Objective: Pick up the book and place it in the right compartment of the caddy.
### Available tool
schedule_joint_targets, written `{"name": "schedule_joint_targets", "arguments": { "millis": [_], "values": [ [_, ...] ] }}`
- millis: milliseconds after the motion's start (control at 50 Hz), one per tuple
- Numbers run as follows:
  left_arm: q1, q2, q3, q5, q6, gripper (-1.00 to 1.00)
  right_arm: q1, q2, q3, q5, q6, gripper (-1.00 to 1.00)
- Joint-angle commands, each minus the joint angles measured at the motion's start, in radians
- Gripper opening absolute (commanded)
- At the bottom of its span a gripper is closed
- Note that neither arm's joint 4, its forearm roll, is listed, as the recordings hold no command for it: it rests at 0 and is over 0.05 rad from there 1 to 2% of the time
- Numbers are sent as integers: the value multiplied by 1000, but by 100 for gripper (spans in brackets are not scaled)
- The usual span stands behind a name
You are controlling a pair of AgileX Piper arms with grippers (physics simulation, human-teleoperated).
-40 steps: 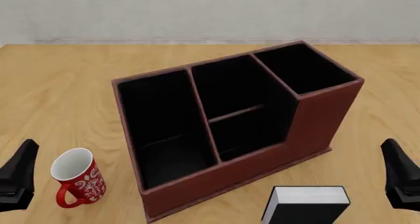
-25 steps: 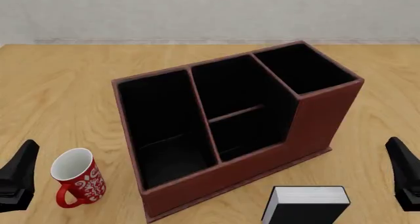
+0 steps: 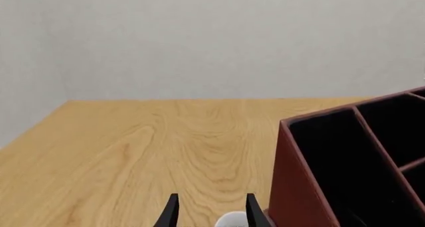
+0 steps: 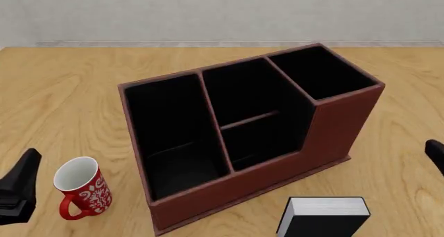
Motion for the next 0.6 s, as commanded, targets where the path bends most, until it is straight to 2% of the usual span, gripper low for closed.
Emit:
{"name": "schedule_joint_targets", "arguments": {
  "millis": [20,140,180,200,220,240,300,360,460,560,600],
  "values": [
    [-2,0,7,12,-9,100,70,135,-167,203,-85,100],
    [3,0,7,14,-10,100,50,187,-284,308,-124,100],
    [3,0,4,17,-9,100,73,206,-306,353,-140,100],
    [4,1,4,17,-8,100,68,211,-316,373,-161,100],
    [-1,1,5,19,2,100,51,224,-349,385,-159,100],
    [-1,2,3,22,4,100,51,233,-361,399,-185,100],
    [3,1,-3,28,1,100,74,259,-384,424,-200,100],
    [6,0,0,31,5,100,72,283,-407,477,-240,100],
    [11,-1,2,35,9,100,100,337,-478,544,-255,100],
    [12,-1,-1,35,10,100,132,381,-476,582,-250,100],
    [11,-1,-1,35,10,100,126,389,-474,582,-263,100]
  ]
}}
